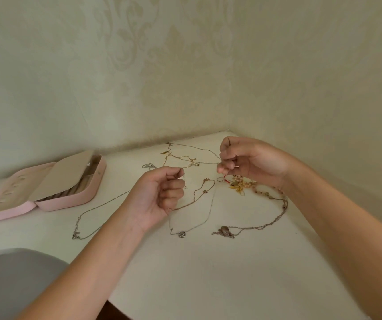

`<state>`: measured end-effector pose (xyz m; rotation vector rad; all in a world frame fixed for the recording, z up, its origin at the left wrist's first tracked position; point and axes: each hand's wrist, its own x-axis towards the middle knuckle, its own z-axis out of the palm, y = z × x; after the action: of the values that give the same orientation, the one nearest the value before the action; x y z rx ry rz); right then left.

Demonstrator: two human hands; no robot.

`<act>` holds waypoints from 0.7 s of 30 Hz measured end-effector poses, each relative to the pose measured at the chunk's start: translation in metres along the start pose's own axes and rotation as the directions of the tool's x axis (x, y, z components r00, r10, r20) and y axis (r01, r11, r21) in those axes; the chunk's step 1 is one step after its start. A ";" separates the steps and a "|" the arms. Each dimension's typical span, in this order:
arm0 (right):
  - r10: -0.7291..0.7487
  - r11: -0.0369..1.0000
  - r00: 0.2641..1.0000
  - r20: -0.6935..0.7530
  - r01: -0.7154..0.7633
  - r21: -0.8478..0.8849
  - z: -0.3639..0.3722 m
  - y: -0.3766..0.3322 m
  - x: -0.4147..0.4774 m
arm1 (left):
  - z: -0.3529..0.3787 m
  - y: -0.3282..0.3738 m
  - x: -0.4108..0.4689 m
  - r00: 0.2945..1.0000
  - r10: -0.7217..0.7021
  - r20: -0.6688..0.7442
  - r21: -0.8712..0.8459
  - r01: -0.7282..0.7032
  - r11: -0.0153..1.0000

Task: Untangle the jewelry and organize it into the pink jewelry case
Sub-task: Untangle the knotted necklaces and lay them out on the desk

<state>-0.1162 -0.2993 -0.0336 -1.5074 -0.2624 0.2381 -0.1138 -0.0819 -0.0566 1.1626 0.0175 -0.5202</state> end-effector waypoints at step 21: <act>-0.140 0.836 0.975 -0.175 0.022 -0.548 0.012 -0.009 -0.009 | 0.001 0.000 -0.003 0.991 0.137 0.008 0.104 -0.137 0.985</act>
<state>-0.1287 -0.2909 -0.0247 -2.0669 -0.2356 -0.0787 -0.1168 -0.0817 -0.0553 1.2557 -0.0907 -0.4030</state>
